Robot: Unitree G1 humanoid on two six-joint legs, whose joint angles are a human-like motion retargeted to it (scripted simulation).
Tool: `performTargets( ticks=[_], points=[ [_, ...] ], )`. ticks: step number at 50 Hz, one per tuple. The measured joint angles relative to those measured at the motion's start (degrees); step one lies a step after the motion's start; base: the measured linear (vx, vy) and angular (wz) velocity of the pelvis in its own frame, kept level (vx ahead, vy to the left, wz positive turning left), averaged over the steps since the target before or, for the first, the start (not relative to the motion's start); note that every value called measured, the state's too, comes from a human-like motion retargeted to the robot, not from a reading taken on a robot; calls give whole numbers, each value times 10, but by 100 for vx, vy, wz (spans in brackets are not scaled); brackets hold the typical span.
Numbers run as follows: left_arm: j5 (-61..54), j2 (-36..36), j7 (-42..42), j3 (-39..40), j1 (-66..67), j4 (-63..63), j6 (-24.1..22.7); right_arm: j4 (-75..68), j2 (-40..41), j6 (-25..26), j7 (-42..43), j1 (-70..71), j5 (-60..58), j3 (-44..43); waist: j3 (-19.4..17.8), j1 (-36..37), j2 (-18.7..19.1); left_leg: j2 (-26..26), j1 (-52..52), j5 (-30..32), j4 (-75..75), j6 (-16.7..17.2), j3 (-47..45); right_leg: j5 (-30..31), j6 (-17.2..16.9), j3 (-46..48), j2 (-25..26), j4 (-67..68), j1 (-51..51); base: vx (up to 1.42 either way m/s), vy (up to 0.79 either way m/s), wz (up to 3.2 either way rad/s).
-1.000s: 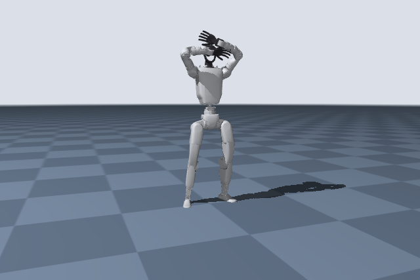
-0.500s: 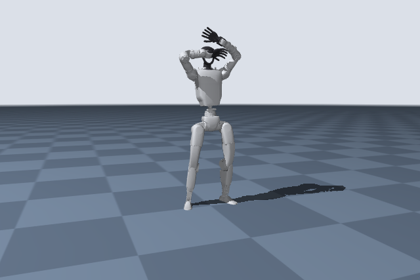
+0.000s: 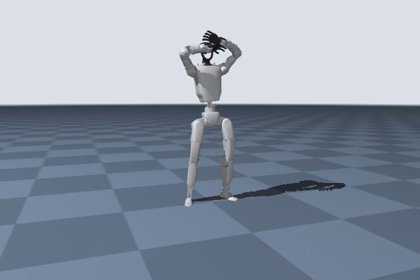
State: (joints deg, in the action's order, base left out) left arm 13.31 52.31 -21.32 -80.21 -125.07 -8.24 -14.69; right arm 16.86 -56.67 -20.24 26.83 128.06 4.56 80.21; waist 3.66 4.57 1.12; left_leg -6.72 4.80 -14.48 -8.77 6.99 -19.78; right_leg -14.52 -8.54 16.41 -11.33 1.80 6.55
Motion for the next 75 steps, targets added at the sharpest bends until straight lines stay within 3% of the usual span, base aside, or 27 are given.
performTargets(
  ticks=[4,8,13,17,20,25,29,32,34,39,42,47,52,55,58,60,63,66,69,72,75],
  points=[
    [97,5,-13,0,1,175,-29,-138,15,9,26,14,-7,0,10,1,8,-3,-7,1,-1,5,4,1,5,3,3,0,-4,0,0,0],
    [92,-16,-84,0,-33,251,-15,-185,-13,16,-27,-20,-48,0,9,-24,-27,-3,-11,3,0,11,10,1,7,8,4,-1,-4,0,0,0],
    [48,-35,-131,0,-104,114,30,-30,-73,3,-100,-55,-159,0,2,-44,-67,-1,-12,3,-1,9,14,-1,2,14,2,-3,0,0,0,0],
    [7,-27,-139,0,-119,-15,48,74,-79,-3,-46,-31,-114,0,-6,-29,-54,1,-8,2,0,3,12,-2,-4,14,0,-4,2,0,0,0],
    [21,-23,-99,0,-92,-54,45,51,-65,0,19,1,-53,0,-6,-5,-30,0,-3,0,1,0,8,-3,-5,10,1,-4,4,0,0,0],
    [120,-5,-67,0,-6,91,-10,-88,-19,6,63,32,-29,0,14,18,4,-5,2,-3,3,2,1,-3,-1,3,6,-5,4,0,0,0],
    [155,8,-82,0,10,265,-35,-114,-21,5,0,4,-84,0,25,-6,-11,-6,3,-4,4,6,0,-4,2,2,7,-4,3,0,0,0],
    [119,2,-117,0,-11,280,-9,-65,-45,5,-70,-26,-128,0,23,-27,-42,-5,4,-5,5,7,0,-6,2,2,7,-4,4,0,0,0],
    [60,-9,-136,0,-35,222,19,-5,-61,15,-96,-36,-135,0,15,-33,-59,-4,7,-6,5,5,0,-7,1,2,6,-4,7,0,0,0],
    [-152,-23,-136,0,-40,38,39,109,-60,39,-32,0,-133,0,0,-31,-61,-2,10,-6,5,-2,-3,-8,-4,1,3,-3,9,0,0,0],
    [-166,-24,-76,0,-16,5,56,93,-51,47,20,25,-70,0,-8,-10,-44,-3,13,-8,4,-5,-6,-8,-3,-2,4,-4,10,0,0,0],
    [-93,-6,32,0,47,157,18,-36,-27,42,27,20,0,0,7,1,-19,-7,14,-9,5,-1,-9,-7,1,-6,8,-4,8,0,0,0],
    [-38,-21,-18,0,18,288,-8,-98,-53,43,-58,-40,-56,0,14,-20,-53,-8,13,-9,6,6,-7,-7,4,-5,9,-4,7,0,0,0],
    [-39,-33,-81,0,-24,228,8,-48,-74,33,-87,-52,-167,0,10,-32,-77,-6,13,-8,7,6,-7,-8,2,-4,8,-4,8,0,0,0],
    [-44,-29,-131,0,-58,102,17,53,-78,18,-41,-34,-221,0,12,-34,-72,-4,11,-7,7,3,-7,-8,-6,-4,6,-3,5,0,0,0],
    [-33,-30,-138,0,-70,29,38,96,-76,19,6,-9,-233,0,-1,-23,-63,-4,13,-8,7,-1,-9,-9,-6,-5,5,-3,6,0,0,0],
    [-9,-25,-84,0,-53,-13,35,97,-62,23,53,18,-185,0,-3,-3,-39,-4,15,-9,7,-4,-12,-8,-7,-8,5,-4,6,0,0,0],
    [47,-12,-31,0,-22,45,8,20,-41,27,77,35,-141,-1,5,10,-18,-6,14,-10,7,-3,-14,-7,-5,-11,7,-3,4,0,0,0],
    [107,-4,-34,0,-8,167,-13,-80,-29,31,76,31,-113,0,14,10,-12,-8,13,-10,7,1,-15,-6,-1,-12,9,-3,2,0,0,0],
    [117,-12,-72,0,-12,261,-21,-140,-37,29,47,2,-112,0,18,-4,-27,-8,12,-9,8,6,-13,-5,1,-10,10,-3,2,0,0,0],
    [61,-24,-113,0,-18,262,-24,-127,-60,18,-6,-38,-154,0,17,-23,-53,-7,11,-9,8,9,-10,-6,1,-7,8,-4,4,0,0,0]
  ],
)
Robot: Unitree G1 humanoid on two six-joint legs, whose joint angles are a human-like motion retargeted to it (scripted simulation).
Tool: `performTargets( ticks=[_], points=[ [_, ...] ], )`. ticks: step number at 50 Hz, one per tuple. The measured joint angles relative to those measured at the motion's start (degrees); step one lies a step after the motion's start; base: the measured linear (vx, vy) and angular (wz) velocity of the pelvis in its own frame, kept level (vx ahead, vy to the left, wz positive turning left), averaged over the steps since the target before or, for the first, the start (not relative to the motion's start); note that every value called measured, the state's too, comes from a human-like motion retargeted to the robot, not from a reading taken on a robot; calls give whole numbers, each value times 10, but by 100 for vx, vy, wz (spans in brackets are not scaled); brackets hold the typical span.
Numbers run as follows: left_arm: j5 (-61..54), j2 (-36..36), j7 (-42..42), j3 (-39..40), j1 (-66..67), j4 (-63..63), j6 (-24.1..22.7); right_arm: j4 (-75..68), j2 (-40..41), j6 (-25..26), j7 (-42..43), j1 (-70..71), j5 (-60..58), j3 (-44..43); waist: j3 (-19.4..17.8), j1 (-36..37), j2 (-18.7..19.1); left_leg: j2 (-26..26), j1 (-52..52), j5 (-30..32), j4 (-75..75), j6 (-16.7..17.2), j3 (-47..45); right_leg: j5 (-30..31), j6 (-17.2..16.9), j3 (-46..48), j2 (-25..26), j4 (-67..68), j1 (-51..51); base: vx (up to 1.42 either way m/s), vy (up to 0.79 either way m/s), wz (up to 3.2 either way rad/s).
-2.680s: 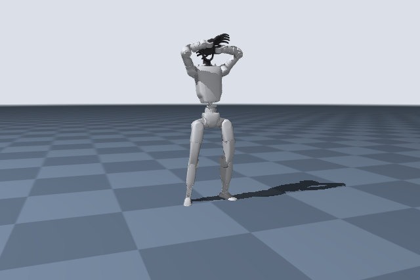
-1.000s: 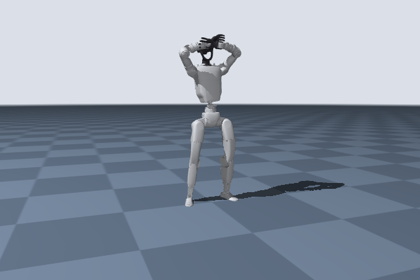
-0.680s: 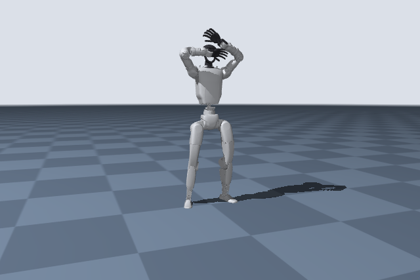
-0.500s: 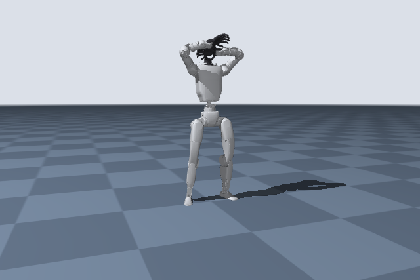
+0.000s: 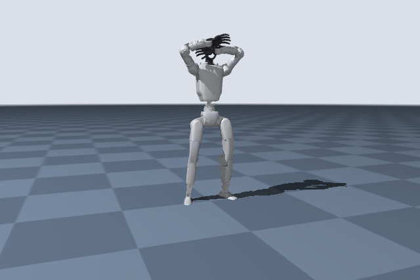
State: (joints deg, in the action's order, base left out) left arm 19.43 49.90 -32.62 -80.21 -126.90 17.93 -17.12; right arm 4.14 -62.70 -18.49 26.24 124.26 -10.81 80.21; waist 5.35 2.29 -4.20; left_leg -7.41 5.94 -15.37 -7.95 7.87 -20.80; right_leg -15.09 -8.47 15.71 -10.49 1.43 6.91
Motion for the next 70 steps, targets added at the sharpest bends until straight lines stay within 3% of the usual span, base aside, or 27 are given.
performTargets(
  ticks=[4,5,10,13,15,20,25,28,31,34,37,40,42,47,52,55,60,65,70],
  points=[
    [-18,-7,-44,0,-39,-156,42,126,-22,-23,-41,-25,-33,0,0,-12,-14,3,-2,1,-1,-3,3,-1,-7,4,-3,-1,1,0,0,0],
    [-23,-11,-50,0,-47,-203,58,156,-27,-18,-29,-12,-72,0,-7,-10,-14,4,-1,0,-1,-5,3,-1,-8,4,-4,-1,2,0,0,0],
    [-51,6,8,0,-18,-316,63,208,-1,-13,56,26,17,0,-12,13,25,5,1,-1,-2,-13,-1,-1,-11,1,-5,-1,2,0,0,0],
    [-54,29,92,0,32,-230,12,127,32,-5,79,48,61,-1,-3,23,52,2,0,-2,-2,-13,-4,0,-7,-2,-3,-1,-1,0,0,0],
    [10,41,117,0,44,-135,3,60,49,6,69,53,69,0,6,27,63,1,-1,-2,-2,-10,-5,0,-5,-4,-1,0,-4,0,0,0],
    [4,28,75,0,23,27,-6,-17,38,14,3,22,25,0,15,6,36,0,-2,-2,0,-3,-4,0,-1,-3,0,1,-4,0,0,0],
    [-13,-4,-9,0,-46,-119,42,104,-12,-9,-71,-16,-69,0,8,-5,-3,2,2,-2,0,-3,-1,-3,-6,1,-2,-1,2,0,0,0],
    [-21,-13,-22,0,-64,-246,70,187,-14,-18,-46,-12,-36,0,1,4,5,3,4,-2,-1,-7,0,-4,-10,3,-4,-2,5,0,0,0],
    [-26,-13,21,0,-48,-317,75,202,6,-14,3,6,38,0,-2,18,27,3,5,-4,-2,-11,-1,-5,-12,3,-4,-3,7,0,0,0],
    [-14,2,75,0,-9,-276,48,120,44,-4,49,33,93,0,2,28,52,1,5,-5,-3,-11,-2,-4,-8,2,-2,-3,7,0,0,0],
    [13,21,89,0,25,-133,10,-18,81,12,67,49,103,0,12,25,64,-2,3,-5,-2,-6,-2,-4,-2,1,1,-3,5,0,0,0],
    [23,25,85,0,32,1,-9,-128,91,23,31,40,77,0,20,9,53,-3,0,-4,-2,1,0,-4,3,2,3,-2,3,0,0,0],
    [19,17,52,0,16,19,0,-137,70,18,1,19,54,0,20,-1,35,-3,-1,-3,-1,3,3,-4,4,5,2,-1,3,0,0,0],
    [-17,-7,-36,0,-52,-137,52,28,-15,-9,-31,-18,-37,0,7,-12,-4,1,-2,-2,-1,2,8,-5,-3,11,-1,-3,6,0,0,0],
    [-46,7,-38,0,-72,-282,83,192,-23,-18,-3,9,23,0,-8,-3,14,4,1,-3,-2,-7,7,-6,-8,11,-4,-4,9,0,0,0],
    [-8,24,29,0,-43,-270,69,182,0,-9,48,41,42,0,-8,13,41,3,3,-3,-1,-9,3,-6,-8,7,-3,-4,8,0,0,0],
    [78,51,113,0,12,-84,5,21,64,24,103,78,14,0,5,26,78,-1,4,-5,0,-6,-4,-6,-2,-1,1,-1,3,0,0,0],
    [68,51,11,0,-2,28,8,-55,67,14,39,54,-4,0,4,-1,52,-2,5,-4,2,-1,-4,-6,2,-2,1,0,2,0,0,0],
    [-1,39,-73,0,-59,-145,66,77,12,-7,-18,28,-62,0,-10,-21,15,1,7,-3,2,-2,-2,-7,-3,2,-1,0,6,0,0,0]
  ],
)
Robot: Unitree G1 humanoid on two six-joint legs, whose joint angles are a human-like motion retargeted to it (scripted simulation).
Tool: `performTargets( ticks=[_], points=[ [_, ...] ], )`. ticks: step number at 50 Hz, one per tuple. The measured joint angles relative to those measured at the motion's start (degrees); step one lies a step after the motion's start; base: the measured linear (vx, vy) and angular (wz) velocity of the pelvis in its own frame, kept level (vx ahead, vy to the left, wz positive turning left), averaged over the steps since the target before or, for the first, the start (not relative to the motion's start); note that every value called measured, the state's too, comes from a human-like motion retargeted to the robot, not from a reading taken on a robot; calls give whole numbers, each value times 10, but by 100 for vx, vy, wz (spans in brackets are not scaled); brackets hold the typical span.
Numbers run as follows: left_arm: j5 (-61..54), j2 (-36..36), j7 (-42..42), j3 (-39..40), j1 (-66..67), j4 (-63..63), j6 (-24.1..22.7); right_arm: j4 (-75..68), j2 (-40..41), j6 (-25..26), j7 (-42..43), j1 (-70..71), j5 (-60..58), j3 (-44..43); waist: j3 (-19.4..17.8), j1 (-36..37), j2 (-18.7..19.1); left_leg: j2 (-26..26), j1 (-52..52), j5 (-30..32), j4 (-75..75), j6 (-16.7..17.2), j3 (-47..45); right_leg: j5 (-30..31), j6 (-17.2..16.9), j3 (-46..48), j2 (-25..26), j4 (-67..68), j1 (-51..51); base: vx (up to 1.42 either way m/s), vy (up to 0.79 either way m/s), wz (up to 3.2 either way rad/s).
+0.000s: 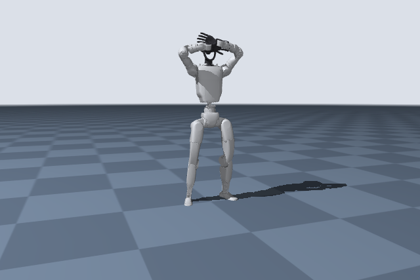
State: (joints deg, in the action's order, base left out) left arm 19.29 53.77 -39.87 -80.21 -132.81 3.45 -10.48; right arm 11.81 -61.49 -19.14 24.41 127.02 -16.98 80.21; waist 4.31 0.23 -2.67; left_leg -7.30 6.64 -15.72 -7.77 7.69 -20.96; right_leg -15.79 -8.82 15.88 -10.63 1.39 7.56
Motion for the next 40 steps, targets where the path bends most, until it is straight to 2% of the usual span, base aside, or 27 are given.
performTargets(
  ticks=[3,5,7,10,12,15,18,20,21,25,27,30,33,35,37,40],
  points=[
    [-48,-4,12,0,-4,-123,16,90,-8,-6,18,5,38,0,-7,10,8,1,1,0,-1,-5,0,0,-4,1,-1,-1,2,0,0,0],
    [-63,-3,64,0,15,-169,16,108,0,-5,33,11,85,0,-7,22,22,2,1,0,-1,-8,0,1,-6,1,-2,-2,2,0,0,0],
    [-52,3,126,0,46,-164,2,77,17,5,56,25,112,0,-3,35,41,1,0,-1,-1,-10,-1,2,-5,0,-1,-2,1,0,0,0],
    [6,25,178,0,92,-62,-35,-26,53,26,99,45,104,0,7,44,66,-2,-1,-1,-2,-8,-3,3,-2,-3,2,-2,-2,0,0,0],
    [49,34,177,0,102,47,-56,-96,68,34,100,43,96,0,14,40,69,-3,-3,-1,-1,-5,-3,4,1,-3,3,-2,-4,0,0,0],
    [69,32,140,0,92,171,-67,-150,66,27,48,23,81,0,18,23,51,-4,-5,0,0,0,-2,4,5,-3,4,0,-7,0,0,0],
    [28,21,76,0,73,163,-56,-111,42,9,-18,7,23,0,15,1,19,-2,-6,1,1,3,0,3,4,-1,2,0,-7,0,0,0],
    [18,13,36,0,47,88,-21,-46,23,5,-37,9,-32,0,11,-9,2,0,-6,1,1,2,1,2,2,1,1,0,-6,0,0,0],
    [-14,12,27,0,41,47,-13,-5,19,2,-42,7,-5,0,10,-12,-1,0,-7,2,1,0,2,3,0,1,0,1,-7,0,0,0],
    [-91,16,13,0,45,-89,16,111,13,7,21,36,24,0,-3,-7,1,3,-6,1,0,-6,2,2,-3,3,-3,0,-5,0,0,0],
    [-95,20,62,0,73,-108,9,126,22,5,48,43,79,0,-2,4,12,3,-5,0,0,-8,1,2,-4,2,-3,0,-4,0,0,0],
    [-61,31,154,0,123,-56,-26,79,51,6,84,57,124,0,7,17,36,1,-5,-1,-1,-7,0,2,-3,0,-1,-1,-4,0,0,0],
    [10,39,194,0,141,76,-74,-23,83,15,96,65,112,0,20,21,51,-1,-5,-2,-1,-3,-1,3,0,-1,1,-1,-5,0,0,0],
    [30,34,184,0,134,155,-87,-90,91,24,84,64,96,0,24,18,48,-3,-4,-2,-1,0,-1,3,2,-2,2,0,-5,0,0,0],
    [22,24,144,0,117,184,-77,-131,82,30,60,55,78,0,23,12,32,-3,-3,-2,-1,2,-1,3,4,-2,2,0,-4,0,0,0],
    [4,15,68,0,80,143,-44,-133,54,26,23,34,25,0,18,0,2,-2,-1,-2,-1,5,-1,3,4,-1,2,0,-2,0,0,0]
  ],
)
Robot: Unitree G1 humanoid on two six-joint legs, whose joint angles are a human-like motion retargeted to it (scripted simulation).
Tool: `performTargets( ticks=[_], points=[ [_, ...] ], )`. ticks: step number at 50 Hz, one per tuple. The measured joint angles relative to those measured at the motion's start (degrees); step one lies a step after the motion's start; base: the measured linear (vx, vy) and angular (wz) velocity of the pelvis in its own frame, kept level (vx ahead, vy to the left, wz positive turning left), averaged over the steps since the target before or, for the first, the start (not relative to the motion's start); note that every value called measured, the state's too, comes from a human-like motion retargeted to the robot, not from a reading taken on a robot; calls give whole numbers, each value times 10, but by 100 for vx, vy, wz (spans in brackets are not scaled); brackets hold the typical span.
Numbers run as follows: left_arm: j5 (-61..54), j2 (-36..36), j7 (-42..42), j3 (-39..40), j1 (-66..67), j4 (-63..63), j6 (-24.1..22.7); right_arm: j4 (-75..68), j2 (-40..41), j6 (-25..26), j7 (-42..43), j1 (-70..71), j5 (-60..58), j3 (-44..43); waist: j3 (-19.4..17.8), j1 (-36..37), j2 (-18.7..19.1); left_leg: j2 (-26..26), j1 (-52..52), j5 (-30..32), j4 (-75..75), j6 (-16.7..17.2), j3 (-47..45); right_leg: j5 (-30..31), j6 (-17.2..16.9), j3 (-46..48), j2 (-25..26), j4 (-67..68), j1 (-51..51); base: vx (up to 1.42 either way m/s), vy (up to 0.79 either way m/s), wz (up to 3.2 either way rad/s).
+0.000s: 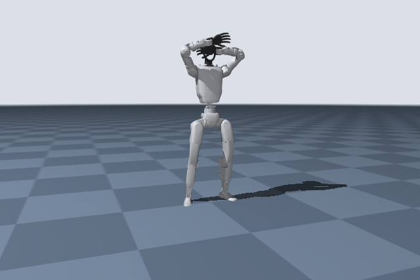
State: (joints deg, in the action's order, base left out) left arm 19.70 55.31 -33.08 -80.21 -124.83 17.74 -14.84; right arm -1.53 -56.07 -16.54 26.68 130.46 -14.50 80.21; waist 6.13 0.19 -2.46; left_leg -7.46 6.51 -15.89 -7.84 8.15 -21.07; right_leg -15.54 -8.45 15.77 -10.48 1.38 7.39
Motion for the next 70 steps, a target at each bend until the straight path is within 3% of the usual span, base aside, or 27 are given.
performTargets(
  ticks=[3,6,10,15,18,21,25,29,32,37,41,44,48,52,55,61,65,70],
  points=[
    [-60,-7,-47,1,-34,-112,19,92,-32,-23,-25,-18,-11,0,-7,-8,-22,2,2,0,0,-1,0,0,-3,1,-2,0,2,0,0,0],
    [-112,-1,-75,3,-49,-212,31,187,-45,-20,13,2,-73,0,-13,-10,-26,4,1,1,0,-5,-1,0,-7,0,-4,-1,1,0,0,0],
    [-104,12,-19,0,-33,-268,37,233,-35,-10,82,20,-35,0,-16,11,-5,5,1,1,0,-10,-4,1,-9,-3,-5,-1,-2,0,0,0],
    [-76,30,68,0,46,-133,-29,109,19,-17,145,28,73,0,-11,37,42,1,-1,0,0,-10,-7,5,-5,-8,-1,-2,-6,0,0,0],
    [-44,22,41,0,44,-23,-25,17,31,-11,142,25,116,0,-11,36,44,-1,-2,0,0,-8,-7,6,-1,-8,1,-2,-7,0,0,0],
    [-41,9,-14,0,13,5,-3,-23,13,-1,84,11,101,0,-14,18,19,-1,-3,1,1,-6,-5,6,1,-7,1,-2,-6,0,0,0],
    [-59,0,-74,0,-46,-106,27,50,-26,-4,0,1,-34,0,-19,-9,-13,1,-1,1,2,-6,-4,5,-2,-5,0,-2,-4,0,0,0],
    [-91,9,-84,1,-69,-259,33,166,-39,-6,43,23,-119,0,-15,-8,-6,4,0,2,3,-10,-7,5,-10,-7,-3,-2,-6,0,0,0],
    [-95,7,-25,0,-52,-318,33,178,-37,14,97,47,-103,0,-23,13,12,4,3,0,3,-15,-10,4,-11,-10,-3,-1,-5,0,0,0],
    [-72,21,109,0,20,-184,-23,71,8,-7,112,35,88,-3,-15,38,47,0,6,-2,1,-14,-14,5,-5,-15,1,-2,-4,0,0,0],
    [-60,17,102,0,20,-13,-26,-7,20,-25,51,-3,250,-1,-8,31,42,-3,4,-2,0,-9,-13,5,2,-15,3,-2,-5,0,0,0],
    [-64,3,50,0,-10,7,-7,-10,3,-8,-23,-20,194,0,-8,10,14,-2,3,-2,0,-7,-11,4,3,-13,2,-1,-5,0,0,0],
    [-62,-12,4,0,-64,-121,26,83,-19,-12,-88,-26,53,0,-10,-9,-10,1,3,-1,1,-8,-9,3,-1,-10,-1,-1,-3,0,0,0],
    [-112,-22,-36,0,-83,-284,56,195,-20,-25,-28,-11,101,0,-26,0,0,4,4,-1,0,-14,-8,2,-6,-8,-3,-2,-1,0,0,0],
    [-148,-21,1,0,-60,-333,64,217,-13,-27,30,2,165,-18,-34,13,15,4,5,-1,-1,-19,-8,2,-7,-7,-4,-2,0,0,0,0],
    [-70,15,123,0,22,-116,2,44,14,5,45,54,151,-3,-20,29,48,0,2,-2,-1,-13,-7,5,-2,-8,0,-2,-2,0,0,0],
    [-61,8,99,0,9,13,2,-37,7,21,-3,36,160,0,-18,13,36,-2,-1,0,-1,-7,-4,6,1,-5,3,-2,-3,0,0,0],
    [-57,-16,15,0,-69,-119,48,65,-39,1,-66,-9,101,0,-23,-11,0,0,-1,1,0,-7,0,4,-3,-1,1,-2,-1,0,0,0]
  ],
)
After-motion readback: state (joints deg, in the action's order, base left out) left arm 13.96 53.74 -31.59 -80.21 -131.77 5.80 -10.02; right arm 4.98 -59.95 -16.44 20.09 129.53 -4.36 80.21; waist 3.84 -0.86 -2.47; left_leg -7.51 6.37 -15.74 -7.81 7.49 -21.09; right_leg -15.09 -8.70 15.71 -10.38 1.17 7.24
